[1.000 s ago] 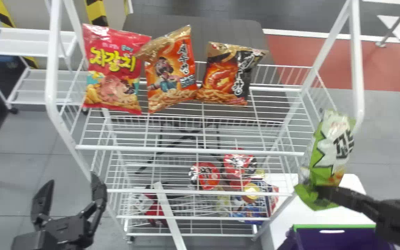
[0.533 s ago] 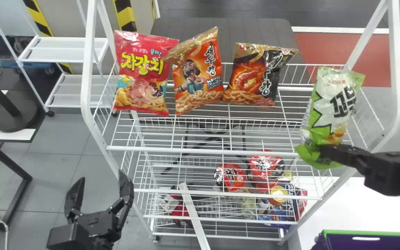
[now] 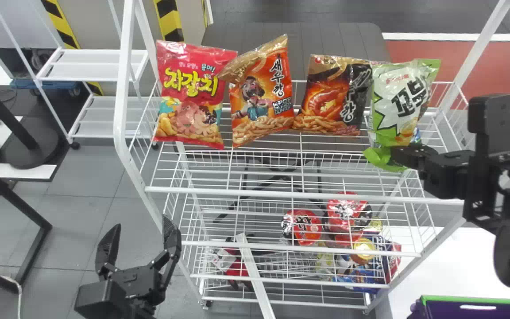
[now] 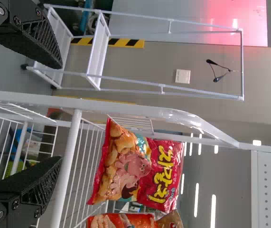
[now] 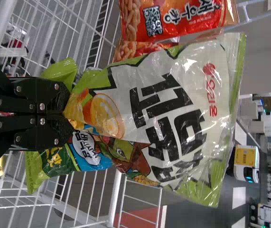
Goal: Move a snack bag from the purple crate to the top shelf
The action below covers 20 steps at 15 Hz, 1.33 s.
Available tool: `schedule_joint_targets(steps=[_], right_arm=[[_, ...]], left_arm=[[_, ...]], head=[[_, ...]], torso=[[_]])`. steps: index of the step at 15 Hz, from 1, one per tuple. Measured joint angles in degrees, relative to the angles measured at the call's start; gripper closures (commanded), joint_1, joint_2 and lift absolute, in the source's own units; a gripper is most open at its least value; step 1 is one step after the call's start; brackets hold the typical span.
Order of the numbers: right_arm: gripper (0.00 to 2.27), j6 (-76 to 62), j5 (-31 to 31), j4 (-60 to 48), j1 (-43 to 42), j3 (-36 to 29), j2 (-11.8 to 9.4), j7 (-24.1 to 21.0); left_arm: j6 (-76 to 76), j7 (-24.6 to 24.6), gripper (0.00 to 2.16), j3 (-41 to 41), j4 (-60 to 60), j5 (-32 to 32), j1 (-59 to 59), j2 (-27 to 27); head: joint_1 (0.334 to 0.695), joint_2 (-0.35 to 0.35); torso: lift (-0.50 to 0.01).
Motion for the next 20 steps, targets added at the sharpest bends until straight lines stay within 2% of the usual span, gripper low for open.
schedule_joint_targets(steps=[9, 20], right_arm=[[2.12, -9.8, -0.3, 13.9, -7.3, -1.3, 0.0, -5.8], [2.12, -13.6, 1.3, 20.0, -9.9, -3.7, 0.0, -7.9]], left_arm=[[-0.2, 0.0, 0.15, 0.1, 0.1, 0.2, 0.0, 0.2], [-0.3, 0.0, 0.15, 0.1, 0.0, 0.1, 0.2, 0.2]], head=[[0.695, 0.010], [0.695, -0.028]], torso=[[0.000], [0.000]])
